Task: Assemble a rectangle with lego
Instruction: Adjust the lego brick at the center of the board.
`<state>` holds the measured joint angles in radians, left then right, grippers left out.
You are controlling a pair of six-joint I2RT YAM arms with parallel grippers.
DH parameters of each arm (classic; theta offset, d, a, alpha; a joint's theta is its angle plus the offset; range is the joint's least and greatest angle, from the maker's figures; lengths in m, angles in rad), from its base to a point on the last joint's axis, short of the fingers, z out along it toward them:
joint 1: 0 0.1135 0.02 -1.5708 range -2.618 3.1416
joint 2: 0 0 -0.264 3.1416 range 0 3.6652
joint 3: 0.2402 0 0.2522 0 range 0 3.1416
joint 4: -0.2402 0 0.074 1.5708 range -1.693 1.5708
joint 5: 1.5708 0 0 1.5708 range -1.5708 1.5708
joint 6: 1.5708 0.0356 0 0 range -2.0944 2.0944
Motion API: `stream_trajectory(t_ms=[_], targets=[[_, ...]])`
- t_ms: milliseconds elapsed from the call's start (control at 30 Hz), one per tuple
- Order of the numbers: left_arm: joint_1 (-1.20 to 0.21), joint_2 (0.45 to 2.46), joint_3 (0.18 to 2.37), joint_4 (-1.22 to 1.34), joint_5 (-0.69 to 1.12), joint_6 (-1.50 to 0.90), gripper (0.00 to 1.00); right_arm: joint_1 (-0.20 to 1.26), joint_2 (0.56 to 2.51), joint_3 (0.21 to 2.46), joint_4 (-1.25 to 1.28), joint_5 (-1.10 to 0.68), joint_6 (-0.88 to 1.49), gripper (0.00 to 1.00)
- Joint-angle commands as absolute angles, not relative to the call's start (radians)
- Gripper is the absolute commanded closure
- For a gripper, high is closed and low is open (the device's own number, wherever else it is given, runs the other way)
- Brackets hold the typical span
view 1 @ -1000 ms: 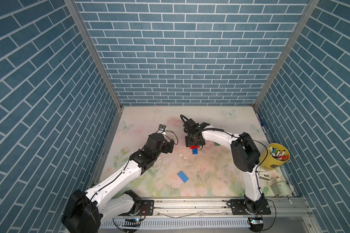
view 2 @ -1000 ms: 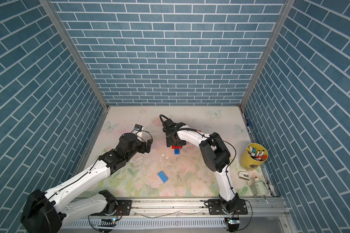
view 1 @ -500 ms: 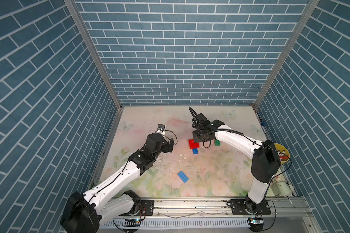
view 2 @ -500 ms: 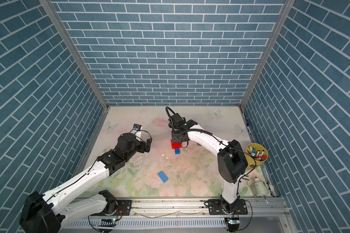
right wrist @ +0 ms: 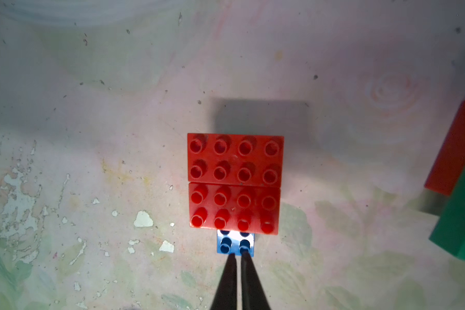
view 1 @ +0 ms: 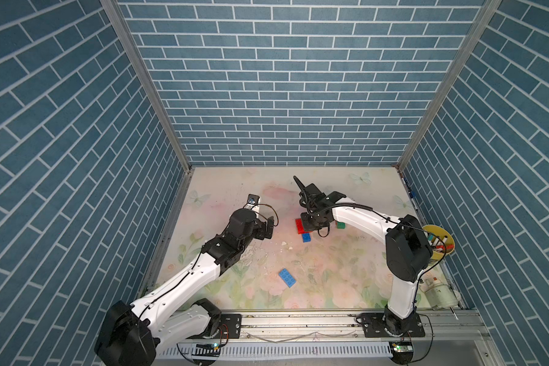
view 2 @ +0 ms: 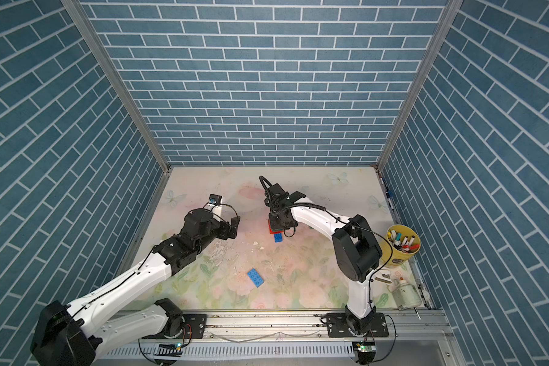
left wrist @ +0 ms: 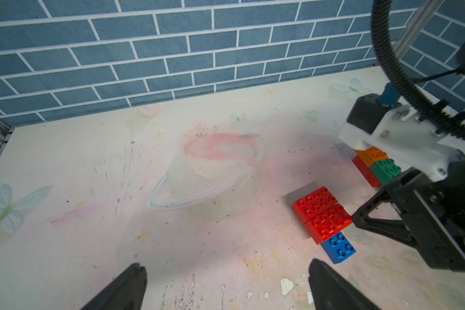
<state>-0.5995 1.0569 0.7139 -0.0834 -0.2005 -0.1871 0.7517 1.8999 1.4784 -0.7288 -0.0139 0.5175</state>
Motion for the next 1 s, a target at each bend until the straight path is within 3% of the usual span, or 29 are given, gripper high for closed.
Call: stream_trajectory(t_ms=[0, 467, 733, 800, 867, 967], targets=[[-0.595, 1.064, 0.713, -0.064, -0.198, -0.192, 0.00, 0.755, 1.939, 1.517, -0.747, -0.042, 0.503, 0.91], [-0.594, 1.060, 0.704, -0.060, -0.213, -0.187, 0.00, 0.755, 2.040, 1.510, -0.773, -0.014, 0.499, 0.92], [-0.594, 1.039, 0.717, -0.077, -0.222, -0.217, 0.00, 0.753, 1.986, 1.517, -0.765, -0.004, 0.499, 0.90], [-0.595, 1.030, 0.725, -0.084, -0.224, -0.237, 0.00, 0.751, 1.938, 1.521, -0.748, -0.006, 0.497, 0.86], [-0.594, 1.009, 0.724, -0.081, -0.211, -0.248, 0.00, 0.747, 1.873, 1.522, -0.720, -0.017, 0.488, 0.76], [-0.608, 0.953, 0.694, -0.046, -0.171, -0.240, 0.00, 0.740, 1.775, 1.514, -0.691, -0.020, 0.469, 0.47]])
